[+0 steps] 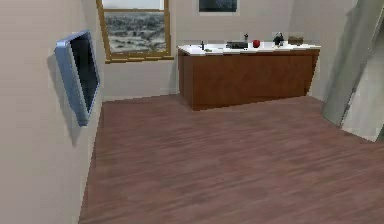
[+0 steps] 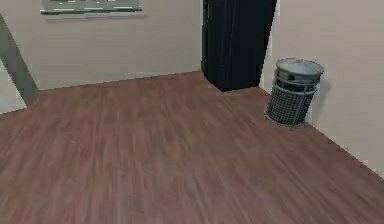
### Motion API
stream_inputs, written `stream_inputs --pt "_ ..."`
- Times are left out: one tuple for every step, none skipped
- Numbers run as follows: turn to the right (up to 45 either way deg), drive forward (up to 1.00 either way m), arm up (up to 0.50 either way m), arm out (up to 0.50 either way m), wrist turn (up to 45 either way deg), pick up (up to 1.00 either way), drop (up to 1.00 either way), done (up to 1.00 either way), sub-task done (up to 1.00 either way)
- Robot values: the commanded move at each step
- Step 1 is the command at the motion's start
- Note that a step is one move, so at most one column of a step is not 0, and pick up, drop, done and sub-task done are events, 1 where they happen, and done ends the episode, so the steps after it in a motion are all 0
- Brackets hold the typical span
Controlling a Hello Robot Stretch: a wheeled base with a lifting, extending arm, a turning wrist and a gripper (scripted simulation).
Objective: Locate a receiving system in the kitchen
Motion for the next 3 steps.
stream_inputs --pt "-15.0 0.0 0.0 0.0 0.0 0.0 0.0 0.0 0.0" --pt "0.0 0.8 0.0 0.0 0.0 0.0 0.0 0.0 0.0" --pt "-21.0 0.0 0.0 0.0 0.0 0.0 0.0 0.0 0.0"
